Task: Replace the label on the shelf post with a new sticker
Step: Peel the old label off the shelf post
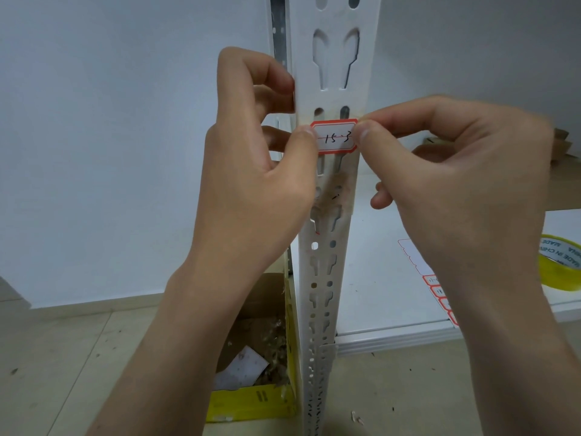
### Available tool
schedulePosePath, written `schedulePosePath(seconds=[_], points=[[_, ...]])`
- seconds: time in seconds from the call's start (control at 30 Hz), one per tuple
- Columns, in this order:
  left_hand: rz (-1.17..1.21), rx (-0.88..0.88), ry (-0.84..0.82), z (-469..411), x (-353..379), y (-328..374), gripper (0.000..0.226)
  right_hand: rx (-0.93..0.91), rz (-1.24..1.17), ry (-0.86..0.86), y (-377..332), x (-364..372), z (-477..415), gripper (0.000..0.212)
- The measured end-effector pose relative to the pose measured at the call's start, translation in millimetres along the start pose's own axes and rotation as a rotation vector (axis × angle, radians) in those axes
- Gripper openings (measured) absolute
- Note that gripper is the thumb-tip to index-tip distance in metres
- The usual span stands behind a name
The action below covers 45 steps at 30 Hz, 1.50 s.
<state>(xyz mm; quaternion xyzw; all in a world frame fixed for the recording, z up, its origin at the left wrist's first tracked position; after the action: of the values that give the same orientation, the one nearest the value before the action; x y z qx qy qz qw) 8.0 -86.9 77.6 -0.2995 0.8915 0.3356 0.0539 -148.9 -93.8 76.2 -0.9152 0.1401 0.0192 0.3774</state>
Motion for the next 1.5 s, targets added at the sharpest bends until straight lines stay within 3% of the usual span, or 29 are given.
schedulePosePath(seconds=[0.27,0.77,1.03,1.23,1.5], points=[[-0.003,-0.007,0.002,0.1,-0.3,0.2,0.029,0.078,-0.162,-0.04,12.7,-0.1,-1.6,0.015],[-0.042,-0.019,0.022,0.7,-1.7,1.1,0.028,0.037,-0.044,-0.028,8.1,-1.4,0.0,0.008],[-0.026,-0.032,0.02,0.1,-1.8,-1.6,0.028,0.099,-0.21,-0.048,20.0,-2.9,-2.8,0.014],[-0.04,-0.081,0.017,-0.4,-4.1,-8.3,0.022,0.07,-0.156,0.008,16.0,-9.1,-0.7,0.016],[-0.101,-0.063,0.025,-0.6,-4.9,-6.0,0.019,0.047,-0.053,-0.052,5.0,0.0,-0.7,0.015]])
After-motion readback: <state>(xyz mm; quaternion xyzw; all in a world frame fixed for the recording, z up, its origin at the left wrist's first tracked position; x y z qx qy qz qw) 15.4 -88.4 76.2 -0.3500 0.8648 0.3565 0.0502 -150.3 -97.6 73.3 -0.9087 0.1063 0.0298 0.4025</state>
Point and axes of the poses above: each hand's wrist, its own z-axis away from the middle knuckle, its own x-axis out of the palm, y = z × x, the point moved 9 cm from there along -z, towards the middle knuckle, and after that the axes turned 10 degrees about -z, right-handed, at the moved point
